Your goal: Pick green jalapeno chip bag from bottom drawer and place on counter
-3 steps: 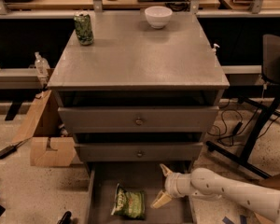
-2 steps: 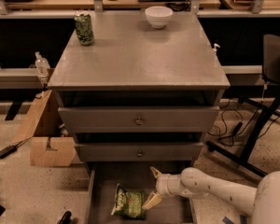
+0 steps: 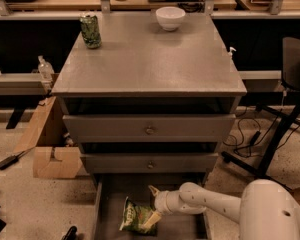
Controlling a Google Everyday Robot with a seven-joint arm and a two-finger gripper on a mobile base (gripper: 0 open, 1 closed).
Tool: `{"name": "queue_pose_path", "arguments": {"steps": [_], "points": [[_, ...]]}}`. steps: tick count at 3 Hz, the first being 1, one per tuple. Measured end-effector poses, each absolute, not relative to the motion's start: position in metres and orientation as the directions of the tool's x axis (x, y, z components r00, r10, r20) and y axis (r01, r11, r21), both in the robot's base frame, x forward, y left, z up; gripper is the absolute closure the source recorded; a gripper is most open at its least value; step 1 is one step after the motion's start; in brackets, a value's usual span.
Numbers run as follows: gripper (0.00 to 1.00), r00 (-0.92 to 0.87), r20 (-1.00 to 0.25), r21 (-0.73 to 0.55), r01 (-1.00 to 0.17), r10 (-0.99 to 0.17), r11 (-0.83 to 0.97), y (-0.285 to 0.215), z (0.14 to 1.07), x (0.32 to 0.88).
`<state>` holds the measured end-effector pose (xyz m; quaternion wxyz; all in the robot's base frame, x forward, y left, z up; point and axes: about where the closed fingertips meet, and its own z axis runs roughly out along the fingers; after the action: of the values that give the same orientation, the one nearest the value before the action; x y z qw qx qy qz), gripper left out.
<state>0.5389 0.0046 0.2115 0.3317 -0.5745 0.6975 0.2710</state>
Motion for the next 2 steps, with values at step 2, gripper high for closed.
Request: {"name": "queue_pose_path", "arguments": {"steps": [2], "points": [[0.17, -0.087, -0.708, 0.038, -0.996, -0.701, 0.085, 0.052, 0.155, 0.529]]}}
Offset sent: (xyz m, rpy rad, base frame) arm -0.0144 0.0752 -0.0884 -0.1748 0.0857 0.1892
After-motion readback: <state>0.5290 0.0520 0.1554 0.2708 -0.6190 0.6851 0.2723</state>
